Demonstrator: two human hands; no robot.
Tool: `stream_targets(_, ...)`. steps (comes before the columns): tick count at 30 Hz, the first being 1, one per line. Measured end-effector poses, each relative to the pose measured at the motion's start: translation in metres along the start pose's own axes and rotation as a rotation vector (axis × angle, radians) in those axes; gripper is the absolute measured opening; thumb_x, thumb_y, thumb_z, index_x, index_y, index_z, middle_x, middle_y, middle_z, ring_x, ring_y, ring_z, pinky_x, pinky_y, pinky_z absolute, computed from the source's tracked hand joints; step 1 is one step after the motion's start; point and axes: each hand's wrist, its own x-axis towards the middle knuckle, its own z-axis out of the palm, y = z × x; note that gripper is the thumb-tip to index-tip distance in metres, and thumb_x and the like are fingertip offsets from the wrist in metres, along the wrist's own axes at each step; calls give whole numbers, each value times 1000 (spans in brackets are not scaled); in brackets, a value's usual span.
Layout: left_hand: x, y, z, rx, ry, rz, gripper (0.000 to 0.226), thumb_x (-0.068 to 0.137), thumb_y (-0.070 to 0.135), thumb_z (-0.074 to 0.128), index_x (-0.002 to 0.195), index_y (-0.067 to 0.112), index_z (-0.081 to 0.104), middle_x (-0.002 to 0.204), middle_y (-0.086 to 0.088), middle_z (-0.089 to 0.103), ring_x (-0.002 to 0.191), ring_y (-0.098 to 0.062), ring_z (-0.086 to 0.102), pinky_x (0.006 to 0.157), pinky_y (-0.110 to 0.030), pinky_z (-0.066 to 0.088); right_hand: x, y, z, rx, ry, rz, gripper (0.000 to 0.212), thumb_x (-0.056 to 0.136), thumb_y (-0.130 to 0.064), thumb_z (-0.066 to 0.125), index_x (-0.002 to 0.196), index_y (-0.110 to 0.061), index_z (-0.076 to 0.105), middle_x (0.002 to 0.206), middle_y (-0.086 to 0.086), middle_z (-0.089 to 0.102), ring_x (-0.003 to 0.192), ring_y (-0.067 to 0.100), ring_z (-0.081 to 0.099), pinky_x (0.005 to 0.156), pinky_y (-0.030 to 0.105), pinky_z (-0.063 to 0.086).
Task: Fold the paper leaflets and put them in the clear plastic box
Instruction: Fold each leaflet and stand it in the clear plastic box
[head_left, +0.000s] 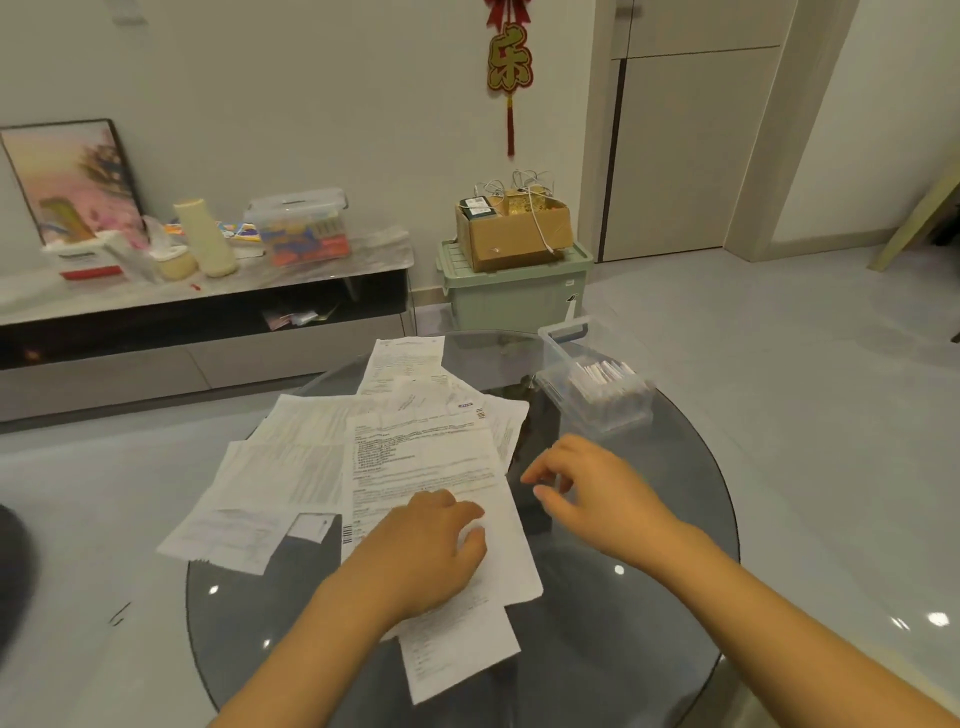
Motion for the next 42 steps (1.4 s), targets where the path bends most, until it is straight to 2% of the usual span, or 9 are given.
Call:
stream_targets(5, -29, -19, 14, 37, -15, 19, 41, 95, 40, 39, 135, 30, 43, 130, 10, 47, 120, -9, 44, 98, -26, 39, -9, -9, 29, -15, -154, -62, 21, 90, -28, 55, 109, -29, 64, 102, -10, 52, 89, 6, 52, 82, 25, 48)
stream_targets(9, -37, -36, 27, -52, -48, 68, 44, 91, 40, 47, 135, 35, 45, 135, 19, 39, 126, -5, 37, 103, -22, 34, -13, -12, 43, -45, -337, -160, 25, 86, -33, 59, 111, -31, 64, 113, -12, 55, 102, 5, 49, 89, 25, 44)
stream_targets(13, -36, -41, 30, 13, -69, 95, 60, 89, 45, 49, 145, 38, 27, 149, 19, 19, 137, -15, 20, 113, -26, 18, -11, -11, 46, -84, -412, -200, 38, 79, -44, 67, 116, -37, 61, 121, -14, 48, 115, 8, 38, 101, 28, 36)
stream_targets(17, -35, -45, 34, 12, -123, 75, 77, 83, 52, 58, 146, 43, 15, 152, 21, 7, 139, -20, 12, 114, -32, 20, -12, -15, 47, -92, -477, -214, 60, 72, -50, 73, 126, -42, 49, 132, -14, 33, 124, 9, 24, 104, 19, 23)
stream_targets(22, -32, -46, 33, 16, -117, 85, 78, 83, 52, 61, 146, 43, 16, 152, 19, 8, 137, -21, 17, 113, -32, 20, -15, -21, 49, -101, -457, -252, 53, 76, -47, 70, 125, -46, 50, 138, -13, 29, 127, 7, 18, 98, 15, 13)
stream_targets(28, -30, -49, 34, 9, -122, 101, 75, 81, 52, 63, 144, 46, 22, 152, 17, 12, 138, -19, 17, 113, -31, 18, -13, -23, 59, -101, -394, -220, 40, 77, -46, 70, 115, -43, 58, 129, -16, 38, 120, 7, 27, 100, 18, 22)
stream_targets(34, -28, -51, 36, -35, -99, 86, 73, 76, 54, 67, 140, 48, 30, 149, 20, 15, 136, -18, 18, 111, -31, 24, -11, -23, 67, -27, -316, -167, 23, 77, -41, 70, 99, -35, 67, 115, -16, 47, 112, 6, 34, 99, 21, 29)
stream_targets(40, -27, -50, 34, -123, -18, 126, 42, 86, 52, 55, 126, 40, 51, 142, 18, 34, 130, -10, 31, 109, -30, 30, -5, -21, 60, 175, -275, -23, 11, 80, -33, 70, 89, -27, 68, 102, -11, 60, 103, 5, 48, 90, 19, 40)
stream_targets(42, -26, -50, 33, -182, 21, 159, 29, 87, 51, 51, 109, 34, 60, 120, 17, 54, 112, -6, 46, 98, -31, 40, -4, -19, 58, 234, -265, 26, 9, 83, -32, 68, 87, -24, 68, 93, -12, 63, 93, 4, 55, 82, 19, 44)
